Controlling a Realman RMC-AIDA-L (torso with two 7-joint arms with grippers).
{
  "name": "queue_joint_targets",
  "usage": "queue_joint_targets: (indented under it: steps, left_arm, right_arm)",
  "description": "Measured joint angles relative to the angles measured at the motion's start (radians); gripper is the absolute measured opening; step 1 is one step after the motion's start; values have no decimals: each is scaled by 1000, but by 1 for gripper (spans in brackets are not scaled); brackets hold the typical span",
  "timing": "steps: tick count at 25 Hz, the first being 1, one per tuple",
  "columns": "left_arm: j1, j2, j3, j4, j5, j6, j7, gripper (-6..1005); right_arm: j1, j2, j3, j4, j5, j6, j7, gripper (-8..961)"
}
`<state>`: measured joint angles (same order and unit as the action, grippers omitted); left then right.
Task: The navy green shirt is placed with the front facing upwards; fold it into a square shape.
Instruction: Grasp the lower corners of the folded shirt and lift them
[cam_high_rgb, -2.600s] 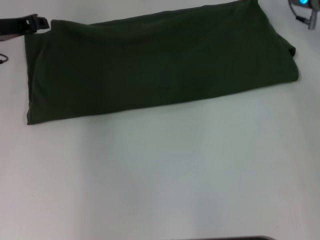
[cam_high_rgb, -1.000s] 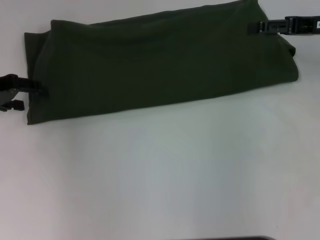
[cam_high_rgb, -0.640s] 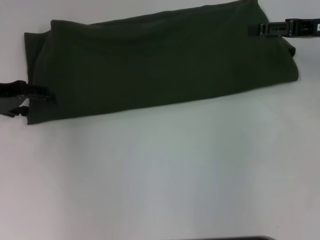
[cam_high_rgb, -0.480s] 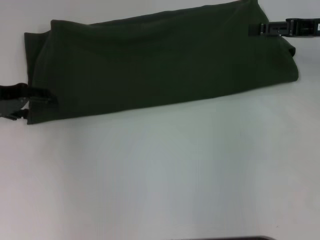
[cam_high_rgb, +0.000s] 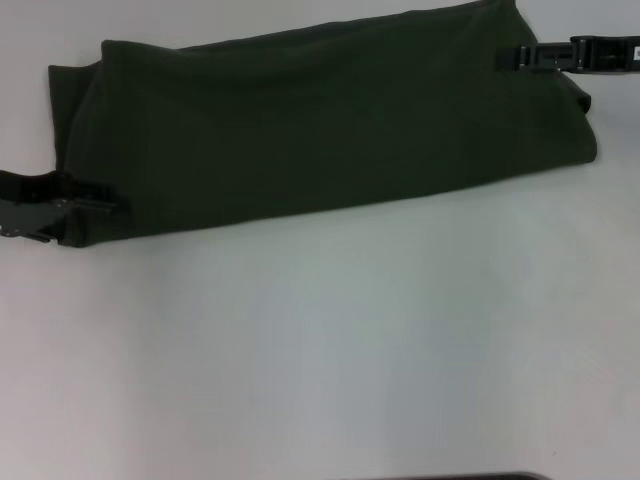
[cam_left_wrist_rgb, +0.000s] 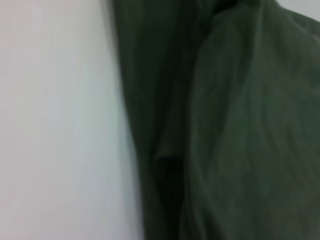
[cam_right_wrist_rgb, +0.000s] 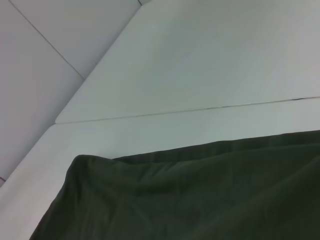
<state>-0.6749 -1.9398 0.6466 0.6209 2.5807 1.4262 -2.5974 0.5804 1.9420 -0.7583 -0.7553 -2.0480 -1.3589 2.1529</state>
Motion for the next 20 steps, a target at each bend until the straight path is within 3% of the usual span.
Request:
queue_joint_targets:
  steps: [5, 8, 13, 16, 17, 18, 20]
  left_arm:
    - [-3, 0, 5, 0, 29, -26, 1, 831]
    - [-5, 0, 6, -1, 45, -30, 4, 632]
    - [-6, 0, 19, -1, 55, -17, 8, 534]
    - [-6, 2, 22, 2, 53, 19, 18, 475]
    - [-7, 3, 20, 6, 50, 31, 21, 455]
    - [-7, 4, 18, 10, 48, 38, 22, 436]
    - [-6, 4, 15, 26, 45, 50, 22, 368]
  right_arm:
    - [-3, 0, 9, 1, 1, -7, 1, 931]
    - [-4, 0, 13, 1, 1, -8, 5, 930]
    - [-2, -5, 12, 1, -4, -11, 15, 928]
    - [3, -21, 5, -9, -73, -17, 62, 927]
    - [9, -41, 4, -17, -179, -21, 118, 927]
    - [9, -41, 4, -17, -179, -21, 118, 926]
    - [17, -65, 4, -19, -295, -38, 177, 926]
